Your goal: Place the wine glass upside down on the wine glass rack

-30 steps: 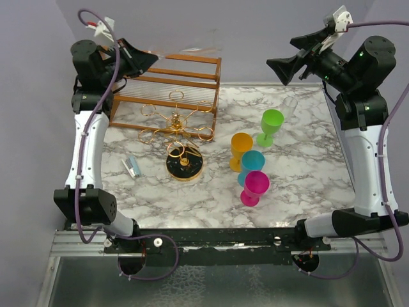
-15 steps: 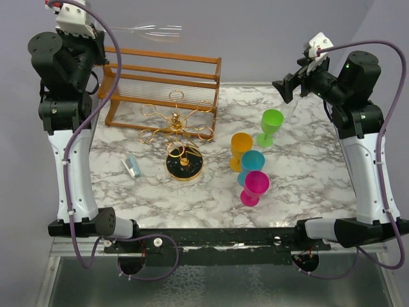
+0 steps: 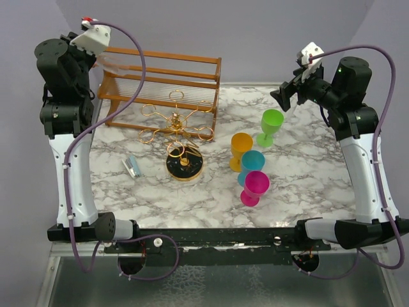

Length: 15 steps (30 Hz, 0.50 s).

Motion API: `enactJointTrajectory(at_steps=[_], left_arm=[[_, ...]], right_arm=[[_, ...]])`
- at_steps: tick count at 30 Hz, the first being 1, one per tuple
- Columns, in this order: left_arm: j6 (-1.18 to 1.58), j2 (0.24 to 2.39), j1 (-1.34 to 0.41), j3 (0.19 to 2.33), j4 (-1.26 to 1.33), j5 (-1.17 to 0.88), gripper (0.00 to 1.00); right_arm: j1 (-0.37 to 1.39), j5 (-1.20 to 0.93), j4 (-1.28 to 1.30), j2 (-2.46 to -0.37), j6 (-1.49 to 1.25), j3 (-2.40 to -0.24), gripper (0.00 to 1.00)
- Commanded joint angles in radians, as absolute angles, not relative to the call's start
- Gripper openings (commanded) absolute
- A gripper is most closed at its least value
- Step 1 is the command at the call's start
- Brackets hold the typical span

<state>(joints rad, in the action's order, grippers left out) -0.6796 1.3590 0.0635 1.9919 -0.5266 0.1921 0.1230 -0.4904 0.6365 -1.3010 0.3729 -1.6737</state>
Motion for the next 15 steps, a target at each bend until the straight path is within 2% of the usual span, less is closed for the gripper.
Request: enactJointTrajectory(at_steps=[1,5,15], left_arm=[[-0.94,1.336,0.042,1.94,-0.602,0.248,0.0],[-1.088,1.335,0.004,1.903,-0.705,0.242,0.0],[-1.247,1.351,-0.087,1.811,-0.789,0.098,0.0]], right_arm=[[0.119,-0.513,0.64,-1.272,0.392,-1.644,1.0],[0.119,-0.51,0.64,-1.267,0.397,-1.632,1.0],[0.12,-0.508,0.632,-1.263,0.403,-1.607,1.0]])
